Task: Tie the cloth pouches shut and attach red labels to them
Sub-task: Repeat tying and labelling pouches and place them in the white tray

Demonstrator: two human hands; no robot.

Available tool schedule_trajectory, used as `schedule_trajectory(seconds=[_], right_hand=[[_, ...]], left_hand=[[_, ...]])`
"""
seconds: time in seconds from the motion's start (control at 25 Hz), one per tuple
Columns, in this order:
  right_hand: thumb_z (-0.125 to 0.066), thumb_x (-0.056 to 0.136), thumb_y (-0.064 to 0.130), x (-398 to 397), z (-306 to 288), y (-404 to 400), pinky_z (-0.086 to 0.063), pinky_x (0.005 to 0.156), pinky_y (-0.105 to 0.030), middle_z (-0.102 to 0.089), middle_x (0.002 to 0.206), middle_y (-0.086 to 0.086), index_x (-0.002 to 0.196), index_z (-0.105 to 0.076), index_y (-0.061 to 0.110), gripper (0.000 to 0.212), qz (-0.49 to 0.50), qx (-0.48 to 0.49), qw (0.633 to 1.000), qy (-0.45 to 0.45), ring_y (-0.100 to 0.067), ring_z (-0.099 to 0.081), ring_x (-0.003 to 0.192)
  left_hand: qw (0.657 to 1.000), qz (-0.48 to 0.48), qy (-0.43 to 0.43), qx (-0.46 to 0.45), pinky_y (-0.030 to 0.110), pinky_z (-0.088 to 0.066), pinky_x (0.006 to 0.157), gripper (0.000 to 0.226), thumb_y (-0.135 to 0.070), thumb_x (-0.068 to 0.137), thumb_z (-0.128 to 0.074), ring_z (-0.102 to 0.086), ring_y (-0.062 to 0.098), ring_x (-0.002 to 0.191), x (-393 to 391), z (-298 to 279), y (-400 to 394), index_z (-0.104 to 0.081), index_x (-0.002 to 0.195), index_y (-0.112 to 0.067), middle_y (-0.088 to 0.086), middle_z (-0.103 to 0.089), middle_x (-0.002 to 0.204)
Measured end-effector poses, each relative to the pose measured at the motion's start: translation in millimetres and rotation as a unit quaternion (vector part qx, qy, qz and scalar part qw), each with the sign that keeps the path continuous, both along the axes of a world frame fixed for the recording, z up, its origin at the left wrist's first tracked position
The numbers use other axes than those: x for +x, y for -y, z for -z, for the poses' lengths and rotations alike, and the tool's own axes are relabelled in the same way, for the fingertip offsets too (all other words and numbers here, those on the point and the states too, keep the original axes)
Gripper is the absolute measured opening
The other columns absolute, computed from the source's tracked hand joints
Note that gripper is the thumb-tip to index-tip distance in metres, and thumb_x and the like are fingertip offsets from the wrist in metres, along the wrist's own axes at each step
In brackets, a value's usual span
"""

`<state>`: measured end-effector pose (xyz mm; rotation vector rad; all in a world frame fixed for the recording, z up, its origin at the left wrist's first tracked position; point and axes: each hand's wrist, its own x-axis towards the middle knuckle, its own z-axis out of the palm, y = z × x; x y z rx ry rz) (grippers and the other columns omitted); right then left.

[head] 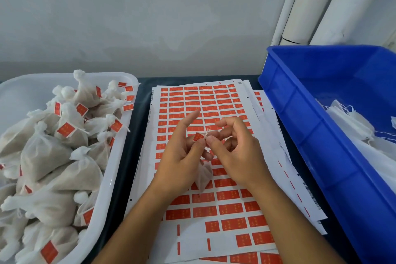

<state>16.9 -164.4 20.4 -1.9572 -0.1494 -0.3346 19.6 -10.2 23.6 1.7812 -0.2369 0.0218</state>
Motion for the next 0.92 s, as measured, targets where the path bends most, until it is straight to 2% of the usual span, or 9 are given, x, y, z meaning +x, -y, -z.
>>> schedule_trajectory(seconds=[0.08,0.16,0.32,0.4,0.48,0.56,0.64,0.76,0.92], right_hand=[[-0.065,0.091,0.052,0.6,0.4,0.9,-0.052,0.071,-0.006,-0.066,0.103,0.027,0.119,-0.056,0.045,0.031,-0.018,-0.008,1.0,-0.007,0.007,-0.064,0.101],[-0.064,0.092,0.05,1.2,0.8,1.5,-0.052,0.074,-0.007,-0.066,0.107,0.026,0.116,-0.06,0.044,0.025,-0.036,-0.006,0.999,-0.004,0.005,-0.063,0.104],[-0.068,0.097,0.033,2.5,0.2,3.6,-0.052,0.079,-0.008,-0.067,0.105,0.023,0.105,-0.067,0.04,0.011,-0.048,0.002,0.999,0.005,0.0,-0.064,0.105],[-0.067,0.098,0.031,3.2,0.3,3.2,-0.053,0.08,-0.01,-0.066,0.103,0.021,0.102,-0.067,0.035,0.006,-0.05,-0.008,0.999,0.002,-0.002,-0.064,0.103],[-0.064,0.1,0.033,3.0,0.4,1.7,-0.053,0.082,-0.011,-0.065,0.103,0.021,0.103,-0.065,0.034,0.003,-0.047,-0.006,0.999,-0.002,-0.003,-0.063,0.105],[-0.062,0.101,0.036,2.0,-0.6,1.1,-0.053,0.084,-0.01,-0.066,0.103,0.023,0.103,-0.063,0.037,0.003,-0.031,0.018,0.999,-0.008,-0.002,-0.063,0.107],[-0.061,0.101,0.039,1.2,-2.5,1.3,-0.054,0.084,-0.01,-0.066,0.102,0.025,0.102,-0.062,0.038,0.002,-0.007,0.051,0.999,-0.017,-0.001,-0.064,0.104],[-0.064,0.099,0.038,0.1,-3.5,-2.3,-0.055,0.079,-0.011,-0.068,0.099,0.022,0.101,-0.063,0.036,0.003,0.038,0.097,0.994,-0.022,-0.003,-0.068,0.099],[-0.071,0.095,0.032,-3.0,-1.2,-13.7,-0.054,0.07,-0.009,-0.071,0.097,0.022,0.104,-0.062,0.036,0.013,0.094,0.185,0.978,-0.032,-0.001,-0.07,0.096]], left_hand=[[1.0,0.0,-0.001,0.003,0.016,-0.057,0.065,0.059,-0.022,0.103,-0.059,-0.074,0.009,0.085,0.4,0.2,-1.6,-0.034,0.15,-0.048,-0.023,-0.071,0.097],[1.0,0.005,-0.004,0.006,0.017,-0.057,0.064,0.061,-0.023,0.102,-0.06,-0.073,0.012,0.08,0.6,-0.1,-2.9,-0.032,0.15,-0.048,-0.019,-0.072,0.092],[1.0,0.012,-0.004,0.018,0.017,-0.055,0.06,0.055,-0.024,0.102,-0.059,-0.071,0.012,0.076,0.3,-0.2,-2.5,-0.038,0.146,-0.049,-0.019,-0.07,0.09],[1.0,0.014,-0.003,0.018,0.016,-0.055,0.06,0.05,-0.025,0.102,-0.059,-0.071,0.012,0.076,-0.1,-0.1,-1.8,-0.042,0.143,-0.049,-0.017,-0.071,0.089],[1.0,0.015,-0.004,0.007,0.017,-0.056,0.063,0.048,-0.032,0.1,-0.06,-0.072,0.009,0.084,-0.6,-1.3,-0.2,-0.042,0.14,-0.052,-0.02,-0.071,0.098],[1.0,0.007,0.005,0.008,0.015,-0.057,0.067,0.051,-0.042,0.094,-0.063,-0.068,-0.001,0.1,-1.5,-3.0,2.4,-0.041,0.138,-0.057,-0.033,-0.063,0.114],[1.0,-0.012,0.017,0.015,0.015,-0.058,0.065,0.054,-0.04,0.094,-0.067,-0.068,0.0,0.098,-2.9,-3.1,5.6,-0.04,0.133,-0.065,-0.039,-0.056,0.115],[0.996,-0.063,0.039,0.04,0.023,-0.061,0.065,0.058,-0.037,0.094,-0.07,-0.071,0.015,0.085,-5.0,0.0,9.1,-0.036,0.122,-0.074,-0.028,-0.057,0.112],[0.984,-0.12,0.106,0.074,0.022,-0.058,0.072,0.037,-0.04,0.091,-0.072,-0.065,0.015,0.09,-6.7,3.5,11.3,-0.048,0.11,-0.06,-0.025,-0.056,0.109]])
